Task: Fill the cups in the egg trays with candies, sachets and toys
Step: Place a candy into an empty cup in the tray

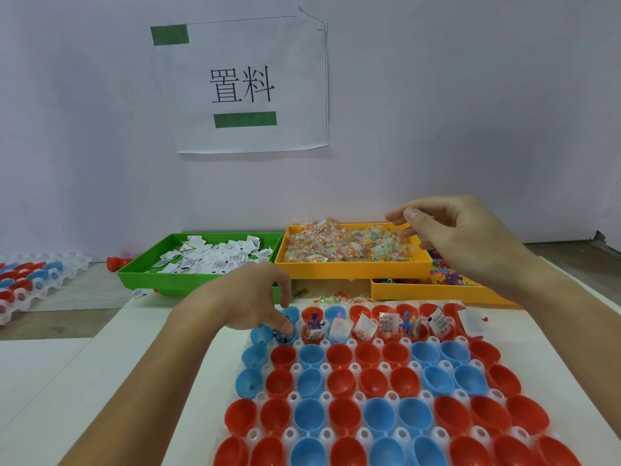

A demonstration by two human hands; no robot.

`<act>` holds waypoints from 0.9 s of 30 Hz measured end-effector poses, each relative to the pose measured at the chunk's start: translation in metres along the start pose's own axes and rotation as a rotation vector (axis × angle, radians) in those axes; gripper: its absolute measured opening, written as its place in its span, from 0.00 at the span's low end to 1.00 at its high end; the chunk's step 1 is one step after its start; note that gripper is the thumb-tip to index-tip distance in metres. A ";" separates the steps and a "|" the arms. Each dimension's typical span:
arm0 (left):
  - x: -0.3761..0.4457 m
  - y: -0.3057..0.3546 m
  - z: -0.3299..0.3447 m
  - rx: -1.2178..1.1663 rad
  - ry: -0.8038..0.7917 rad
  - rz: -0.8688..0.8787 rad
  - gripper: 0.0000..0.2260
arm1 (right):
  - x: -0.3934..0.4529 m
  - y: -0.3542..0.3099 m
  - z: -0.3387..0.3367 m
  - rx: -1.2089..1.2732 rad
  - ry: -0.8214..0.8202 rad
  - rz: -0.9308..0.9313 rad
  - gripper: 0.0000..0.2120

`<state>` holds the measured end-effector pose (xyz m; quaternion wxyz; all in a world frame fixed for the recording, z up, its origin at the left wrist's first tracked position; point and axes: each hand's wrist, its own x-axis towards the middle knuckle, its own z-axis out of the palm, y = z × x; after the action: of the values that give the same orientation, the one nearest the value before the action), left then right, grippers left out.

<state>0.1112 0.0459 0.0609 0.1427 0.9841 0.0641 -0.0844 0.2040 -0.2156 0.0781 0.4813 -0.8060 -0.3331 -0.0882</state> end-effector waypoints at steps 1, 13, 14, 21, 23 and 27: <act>-0.001 0.000 -0.002 0.003 0.019 0.003 0.13 | 0.000 0.000 0.000 -0.001 0.001 -0.001 0.12; 0.050 0.037 -0.010 -0.145 0.605 0.073 0.06 | 0.001 0.000 -0.005 0.013 0.013 0.004 0.12; 0.059 0.043 -0.012 -0.112 0.568 0.073 0.07 | 0.001 0.000 -0.005 0.010 0.016 0.001 0.12; 0.095 0.061 -0.014 0.170 0.261 0.023 0.08 | 0.001 0.001 -0.007 0.037 0.020 0.002 0.13; 0.094 0.062 -0.018 0.192 0.217 0.008 0.06 | 0.002 0.002 -0.007 0.041 0.017 0.005 0.12; 0.093 0.059 -0.024 0.166 0.202 -0.013 0.05 | 0.001 0.001 -0.007 0.057 0.016 0.012 0.12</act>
<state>0.2147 0.0062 0.0827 0.0532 0.9956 0.0771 0.0090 0.2071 -0.2209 0.0811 0.5073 -0.7931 -0.3269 -0.0821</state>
